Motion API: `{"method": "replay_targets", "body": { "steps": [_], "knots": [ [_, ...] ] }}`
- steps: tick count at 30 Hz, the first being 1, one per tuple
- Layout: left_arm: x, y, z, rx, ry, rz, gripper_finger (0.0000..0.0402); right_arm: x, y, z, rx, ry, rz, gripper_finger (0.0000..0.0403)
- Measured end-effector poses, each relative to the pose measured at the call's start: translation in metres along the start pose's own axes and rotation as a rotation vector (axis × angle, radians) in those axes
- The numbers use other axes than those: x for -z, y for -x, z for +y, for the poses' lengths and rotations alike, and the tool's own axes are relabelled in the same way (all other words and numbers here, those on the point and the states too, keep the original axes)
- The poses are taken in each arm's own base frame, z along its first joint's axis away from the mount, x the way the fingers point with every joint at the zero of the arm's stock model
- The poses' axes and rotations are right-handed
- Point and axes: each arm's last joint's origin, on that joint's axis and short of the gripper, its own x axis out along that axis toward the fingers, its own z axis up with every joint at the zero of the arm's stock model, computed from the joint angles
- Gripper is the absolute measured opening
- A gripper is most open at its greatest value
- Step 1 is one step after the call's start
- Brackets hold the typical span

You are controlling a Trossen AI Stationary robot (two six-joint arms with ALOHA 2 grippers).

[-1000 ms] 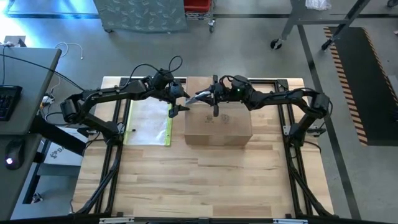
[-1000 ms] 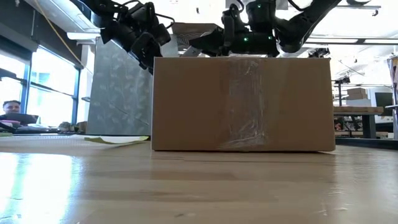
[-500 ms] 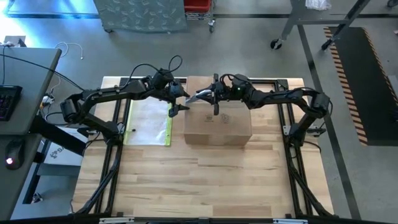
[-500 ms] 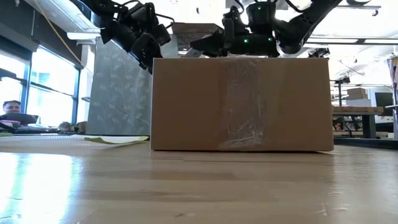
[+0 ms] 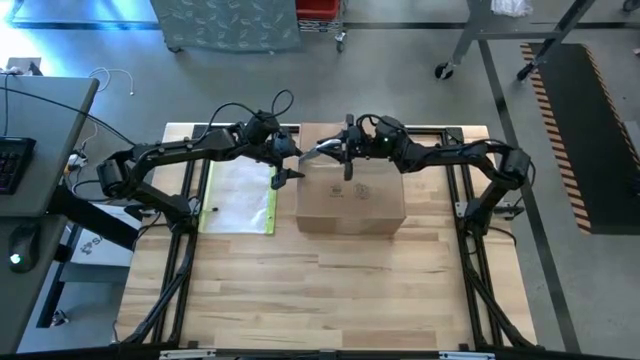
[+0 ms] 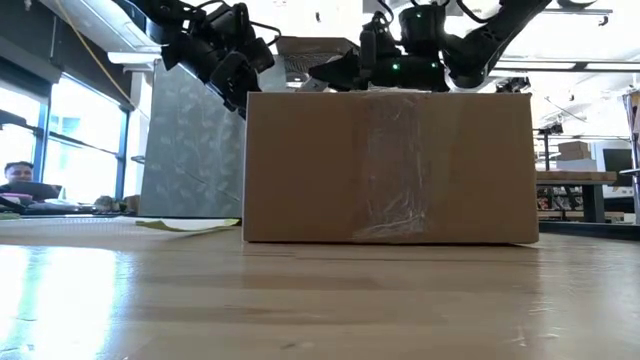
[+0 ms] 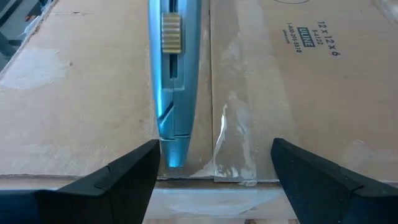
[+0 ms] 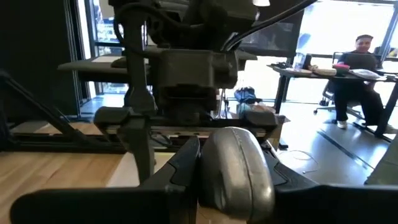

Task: Unpack boxes
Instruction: Open the cardboard box using the silver cutter

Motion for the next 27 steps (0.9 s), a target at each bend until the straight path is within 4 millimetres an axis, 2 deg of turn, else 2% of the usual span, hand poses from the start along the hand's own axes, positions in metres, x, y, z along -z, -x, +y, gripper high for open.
{"method": "replay_targets", "body": {
  "steps": [10, 27],
  "knots": [
    [-0.0001, -0.0001, -0.0002, 0.0, 0.0, 0.0, 0.0294, -0.0029, -0.0001, 0.0017, -0.047, -0.006, -0.028, 0.0061],
    [-0.0001, -0.0002, -0.0004, 0.0, -0.001, 0.0, 0.0294, 0.0028, -0.0004, 0.0029, -0.053, 0.024, 0.033, 0.0061]
  ]
}}
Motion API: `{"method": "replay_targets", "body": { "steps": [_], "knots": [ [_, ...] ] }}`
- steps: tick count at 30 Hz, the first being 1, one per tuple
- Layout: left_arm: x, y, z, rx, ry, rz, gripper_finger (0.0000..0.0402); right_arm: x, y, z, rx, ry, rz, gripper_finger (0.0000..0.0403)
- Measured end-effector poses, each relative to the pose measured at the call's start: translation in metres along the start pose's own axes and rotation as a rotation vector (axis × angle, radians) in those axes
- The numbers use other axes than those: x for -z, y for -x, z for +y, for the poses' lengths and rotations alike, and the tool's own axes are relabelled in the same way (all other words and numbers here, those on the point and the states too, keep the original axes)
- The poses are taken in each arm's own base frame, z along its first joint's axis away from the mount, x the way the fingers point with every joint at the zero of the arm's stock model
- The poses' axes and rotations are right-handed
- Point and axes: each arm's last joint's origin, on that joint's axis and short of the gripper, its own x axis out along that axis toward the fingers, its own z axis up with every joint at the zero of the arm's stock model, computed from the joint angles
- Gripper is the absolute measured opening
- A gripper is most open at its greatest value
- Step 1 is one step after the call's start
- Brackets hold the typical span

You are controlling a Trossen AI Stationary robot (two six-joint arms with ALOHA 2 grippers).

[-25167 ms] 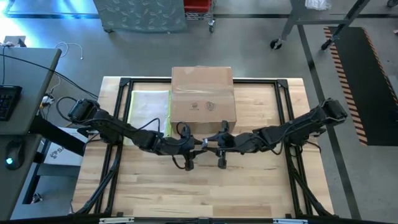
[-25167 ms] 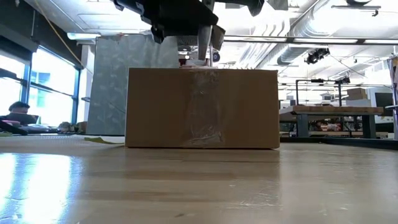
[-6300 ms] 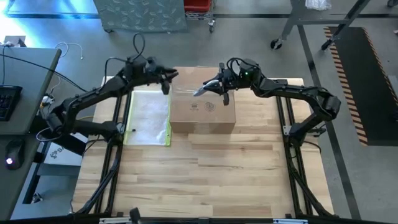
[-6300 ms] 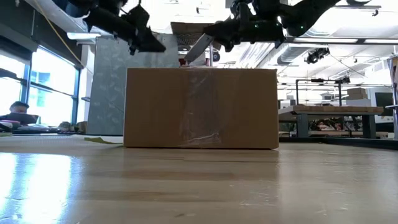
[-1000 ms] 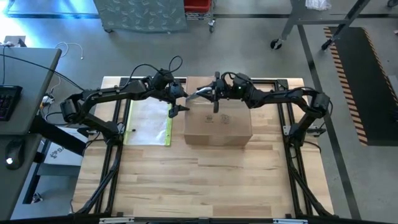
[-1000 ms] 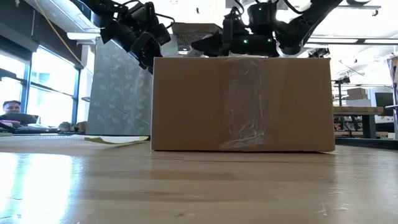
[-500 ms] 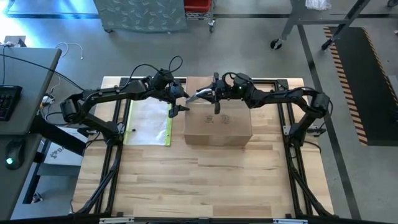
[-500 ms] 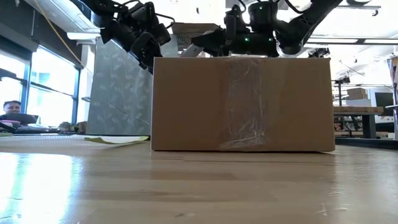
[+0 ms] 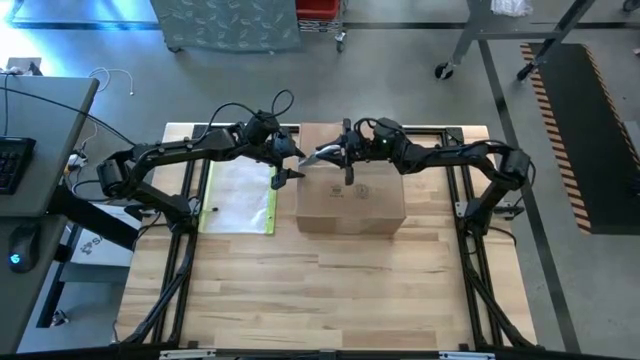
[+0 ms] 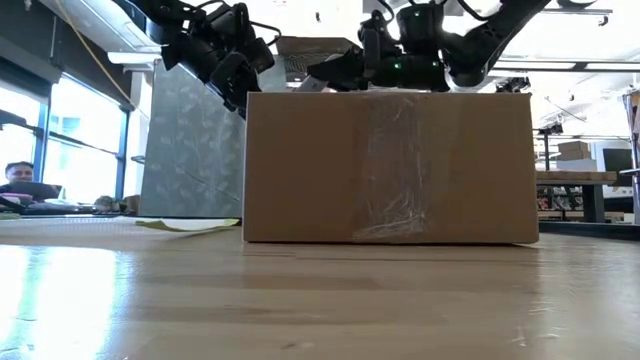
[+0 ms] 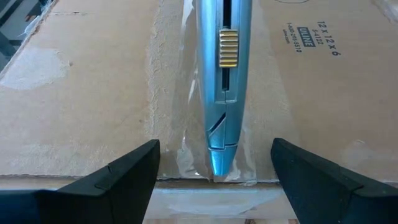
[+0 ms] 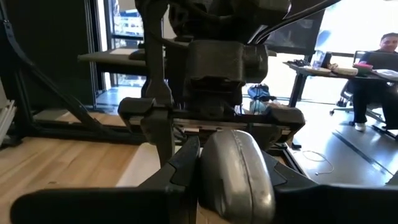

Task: Unpack boxes
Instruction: Open the cardboard box using the silver cutter

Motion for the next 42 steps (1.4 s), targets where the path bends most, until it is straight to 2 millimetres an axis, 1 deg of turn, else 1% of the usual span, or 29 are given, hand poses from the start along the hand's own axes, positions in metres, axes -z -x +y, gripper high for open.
{"method": "replay_targets", "body": {
  "steps": [7, 14, 18, 25, 29, 30, 32, 36, 39, 42],
  "knots": [
    [0.0, 0.0, 0.0, 0.002, 0.001, 0.001, 0.0293, 0.005, 0.001, 0.0, 0.01, 0.038, 0.067, 0.0061],
    [0.001, 0.0, -0.001, 0.009, 0.003, 0.017, 0.0293, 0.0, 0.012, -0.002, 0.011, 0.032, 0.147, 0.0061],
    [0.001, 0.0, -0.001, 0.01, 0.002, 0.017, 0.0293, -0.008, 0.016, -0.004, 0.008, 0.039, 0.233, 0.0061],
    [0.002, 0.0, -0.001, 0.01, 0.002, 0.017, 0.0293, -0.024, 0.012, -0.006, 0.002, 0.081, 0.37, 0.006],
    [0.002, 0.0, -0.001, 0.01, 0.001, 0.017, 0.0293, -0.034, 0.011, -0.009, 0.016, 0.081, 0.404, 0.006],
    [0.001, 0.0, -0.001, 0.011, 0.0, 0.015, 0.0293, -0.036, 0.011, -0.01, 0.046, 0.097, 0.413, 0.006],
    [0.0, 0.002, -0.001, 0.006, -0.003, 0.006, 0.0293, -0.038, 0.011, -0.012, 0.061, 0.099, 0.417, 0.006],
    [-0.006, 0.012, -0.003, -0.033, -0.005, 0.0, 0.0293, -0.038, 0.011, -0.012, 0.067, 0.101, 0.42, 0.0059],
    [-0.018, 0.021, -0.006, -0.099, -0.014, -0.015, 0.0293, -0.039, 0.012, -0.012, 0.067, 0.104, 0.411, 0.0059],
    [-0.029, 0.025, -0.008, -0.169, -0.026, -0.021, 0.0292, -0.042, 0.012, -0.013, 0.076, 0.11, 0.387, 0.0059]
  ]
}}
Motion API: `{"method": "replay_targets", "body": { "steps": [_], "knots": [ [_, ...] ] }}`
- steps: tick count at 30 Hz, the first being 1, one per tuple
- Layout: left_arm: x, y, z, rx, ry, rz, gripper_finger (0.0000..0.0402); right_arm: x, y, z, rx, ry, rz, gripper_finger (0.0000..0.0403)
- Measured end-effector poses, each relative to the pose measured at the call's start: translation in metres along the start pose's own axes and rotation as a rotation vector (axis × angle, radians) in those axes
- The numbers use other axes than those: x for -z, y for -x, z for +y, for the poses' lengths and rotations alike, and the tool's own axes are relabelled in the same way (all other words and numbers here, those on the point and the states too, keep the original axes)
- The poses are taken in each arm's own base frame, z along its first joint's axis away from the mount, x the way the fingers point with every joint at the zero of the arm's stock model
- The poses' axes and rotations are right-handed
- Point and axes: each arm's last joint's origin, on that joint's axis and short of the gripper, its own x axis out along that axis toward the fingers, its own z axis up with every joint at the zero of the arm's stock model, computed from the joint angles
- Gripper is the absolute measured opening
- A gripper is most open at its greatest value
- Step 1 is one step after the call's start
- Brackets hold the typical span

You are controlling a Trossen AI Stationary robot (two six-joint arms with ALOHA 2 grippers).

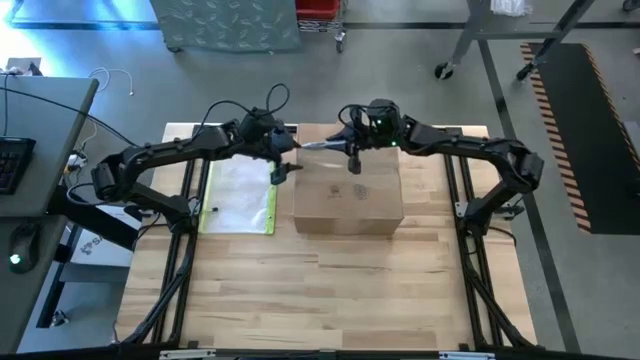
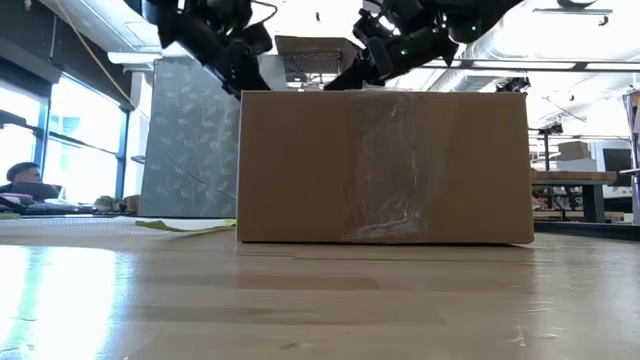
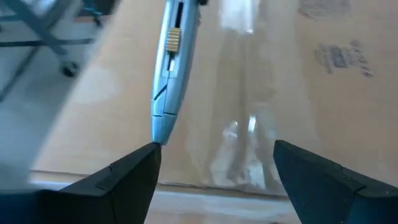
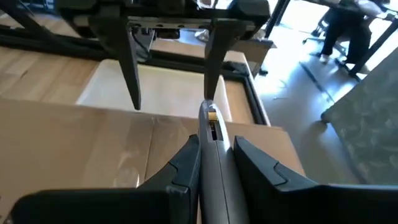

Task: Unpack boxes
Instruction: Open the cardboard box using the silver cutter

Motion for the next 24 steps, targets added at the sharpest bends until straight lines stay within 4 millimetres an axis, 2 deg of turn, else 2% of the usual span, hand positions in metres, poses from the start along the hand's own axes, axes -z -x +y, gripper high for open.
{"method": "replay_targets", "body": {
  "steps": [5, 12, 20, 24],
  "knots": [
    [-0.018, 0.002, -0.004, -0.137, -0.052, -0.054, 0.0272, 0.001, -0.002, 0.003, -0.03, -0.003, -0.001, 0.0059],
    [-0.025, -0.001, -0.012, -0.099, -0.068, -0.112, 0.0247, 0.001, -0.003, 0.006, -0.042, 0.0, 0.008, 0.0059],
    [-0.015, -0.026, -0.01, -0.107, -0.076, -0.041, 0.0243, -0.005, -0.006, 0.015, -0.067, 0.025, -0.021, 0.0059],
    [-0.014, -0.031, -0.012, -0.098, -0.079, -0.031, 0.0215, -0.004, -0.006, 0.015, -0.071, 0.019, -0.014, 0.0059]
  ]
}}
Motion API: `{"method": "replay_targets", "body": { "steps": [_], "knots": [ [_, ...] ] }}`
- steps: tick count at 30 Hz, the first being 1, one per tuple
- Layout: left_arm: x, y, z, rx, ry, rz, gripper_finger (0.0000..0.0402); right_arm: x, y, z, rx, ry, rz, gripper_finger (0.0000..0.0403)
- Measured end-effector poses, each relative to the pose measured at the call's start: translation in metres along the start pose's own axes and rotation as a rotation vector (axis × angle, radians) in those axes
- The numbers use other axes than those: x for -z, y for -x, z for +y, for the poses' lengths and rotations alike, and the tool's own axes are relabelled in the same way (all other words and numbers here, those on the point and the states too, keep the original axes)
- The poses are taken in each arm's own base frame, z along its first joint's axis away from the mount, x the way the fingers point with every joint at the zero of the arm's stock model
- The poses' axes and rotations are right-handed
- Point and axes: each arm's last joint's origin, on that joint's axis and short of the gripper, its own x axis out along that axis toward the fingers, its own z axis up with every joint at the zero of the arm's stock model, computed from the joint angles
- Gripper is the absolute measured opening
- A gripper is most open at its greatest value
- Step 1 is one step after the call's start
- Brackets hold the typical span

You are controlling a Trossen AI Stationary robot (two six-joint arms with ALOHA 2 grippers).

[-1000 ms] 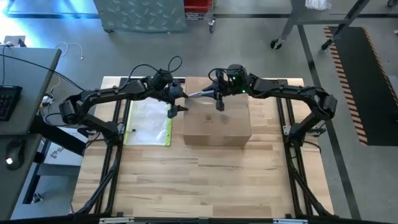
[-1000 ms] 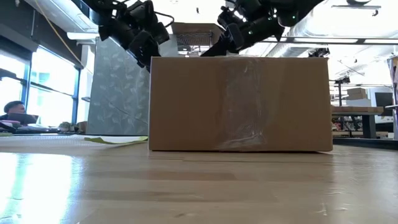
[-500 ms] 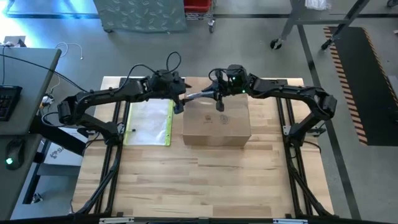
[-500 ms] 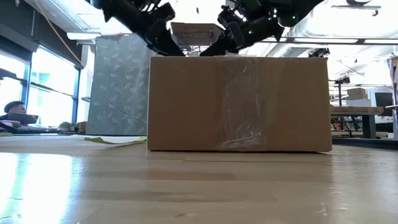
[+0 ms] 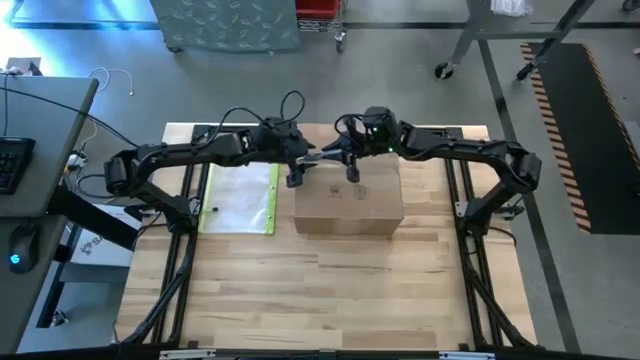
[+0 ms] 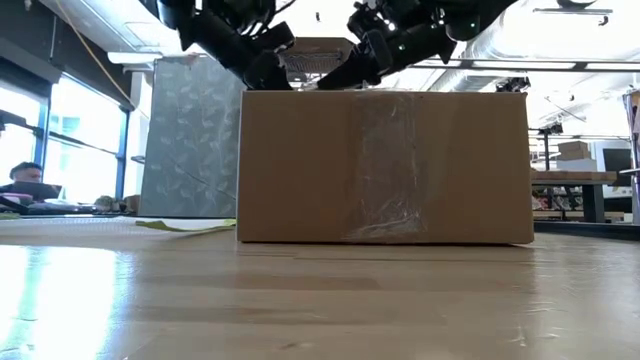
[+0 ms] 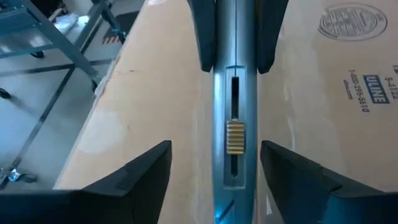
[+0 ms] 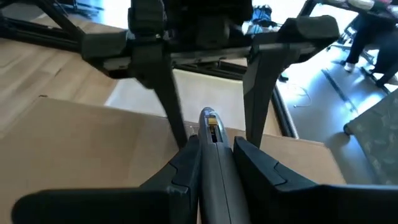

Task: Unpack boxes
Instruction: Open the cardboard box using the silver cutter

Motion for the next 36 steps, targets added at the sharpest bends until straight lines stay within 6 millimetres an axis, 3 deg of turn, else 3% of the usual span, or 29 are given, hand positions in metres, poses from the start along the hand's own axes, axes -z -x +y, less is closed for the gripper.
{"method": "replay_targets", "body": {
  "steps": [4, 8, 19, 28, 32, 36],
  "knots": [
    [-0.001, 0.001, 0.0, 0.012, 0.009, -0.012, 0.0147, 0.0, 0.0, 0.0, -0.001, -0.005, 0.003, 0.0059],
    [-0.001, 0.001, -0.002, 0.067, 0.039, -0.028, 0.0053, 0.001, 0.0, 0.0, -0.007, -0.01, 0.007, 0.0059],
    [-0.006, 0.0, -0.012, 0.049, 0.105, -0.032, 0.0051, 0.0, 0.004, -0.002, 0.003, -0.012, 0.008, 0.0113],
    [-0.009, 0.012, -0.013, 0.034, 0.159, -0.106, 0.0051, -0.013, 0.05, -0.015, -0.016, -0.011, -0.064, 0.0118],
    [0.002, 0.022, -0.017, 0.023, 0.207, -0.162, 0.0051, 0.01, 0.066, -0.014, 0.01, -0.052, -0.09, 0.0119],
    [0.009, 0.031, -0.025, 0.022, 0.24, -0.271, 0.0051, 0.042, 0.069, -0.005, 0.036, -0.156, -0.209, 0.0119]
  ]
}}
